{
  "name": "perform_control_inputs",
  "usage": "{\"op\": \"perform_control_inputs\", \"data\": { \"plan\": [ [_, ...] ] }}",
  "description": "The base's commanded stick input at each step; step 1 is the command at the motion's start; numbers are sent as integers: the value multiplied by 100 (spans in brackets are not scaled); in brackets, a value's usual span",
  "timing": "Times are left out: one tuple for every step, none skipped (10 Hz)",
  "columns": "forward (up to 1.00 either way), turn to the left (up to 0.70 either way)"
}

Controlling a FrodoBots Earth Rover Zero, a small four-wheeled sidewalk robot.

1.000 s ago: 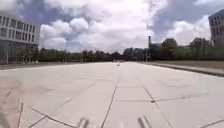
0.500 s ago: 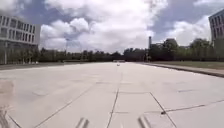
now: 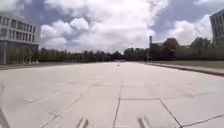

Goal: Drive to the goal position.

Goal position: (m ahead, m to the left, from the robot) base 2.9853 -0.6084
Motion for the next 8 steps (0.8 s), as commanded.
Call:
{"op": "perform_control_inputs", "data": {
  "plan": [
    [70,0],
    [70,0],
    [70,0],
    [70,0],
    [70,0],
    [70,0],
    [70,0],
    [70,0]
  ]
}}
